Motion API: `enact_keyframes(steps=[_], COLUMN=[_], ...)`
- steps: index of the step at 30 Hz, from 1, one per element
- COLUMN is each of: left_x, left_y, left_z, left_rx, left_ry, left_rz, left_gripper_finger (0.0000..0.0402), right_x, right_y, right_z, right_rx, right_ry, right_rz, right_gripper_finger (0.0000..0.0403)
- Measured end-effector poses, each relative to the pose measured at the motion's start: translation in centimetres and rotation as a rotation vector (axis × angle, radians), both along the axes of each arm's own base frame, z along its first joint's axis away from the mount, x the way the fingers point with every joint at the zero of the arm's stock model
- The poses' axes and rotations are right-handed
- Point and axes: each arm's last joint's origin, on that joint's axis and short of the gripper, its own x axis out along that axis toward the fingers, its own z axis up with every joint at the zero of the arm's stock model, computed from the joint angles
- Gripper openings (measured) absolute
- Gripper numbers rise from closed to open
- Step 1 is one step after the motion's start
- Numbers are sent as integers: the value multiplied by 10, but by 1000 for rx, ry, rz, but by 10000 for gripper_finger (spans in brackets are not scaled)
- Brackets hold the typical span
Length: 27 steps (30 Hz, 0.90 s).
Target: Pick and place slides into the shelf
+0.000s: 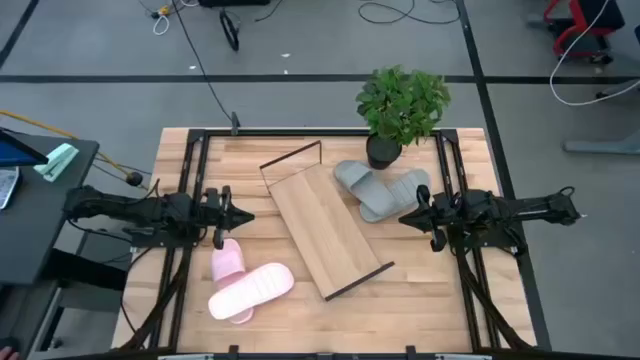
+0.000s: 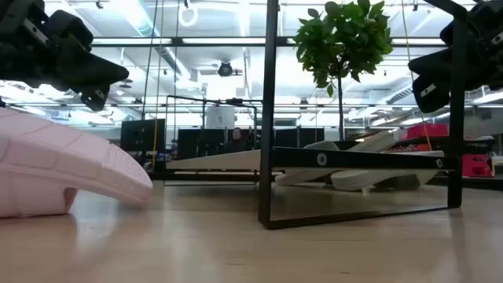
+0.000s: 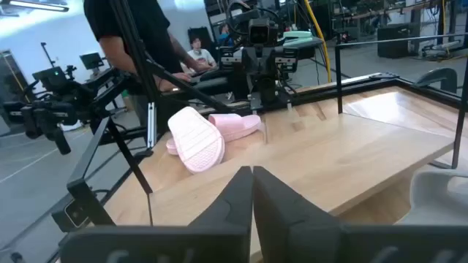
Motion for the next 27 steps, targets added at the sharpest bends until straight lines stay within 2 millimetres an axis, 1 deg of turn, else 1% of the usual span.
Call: enact_keyframes(steps=[12,22,27], left_x=[0,0,0], left_y=[0,0,0], left_z=[0,0,0], left_rx=[0,0,0], left_ry=[0,0,0], left_rz=[0,0,0], left_gripper_finger=[39,25,29], right_x=[0,0,0], right_y=[0,0,0], right_z=[0,0,0], right_rx=[0,0,0], right_ry=[1,0,1], right_rz=[1,0,0], right_gripper_finger=[18,18,18])
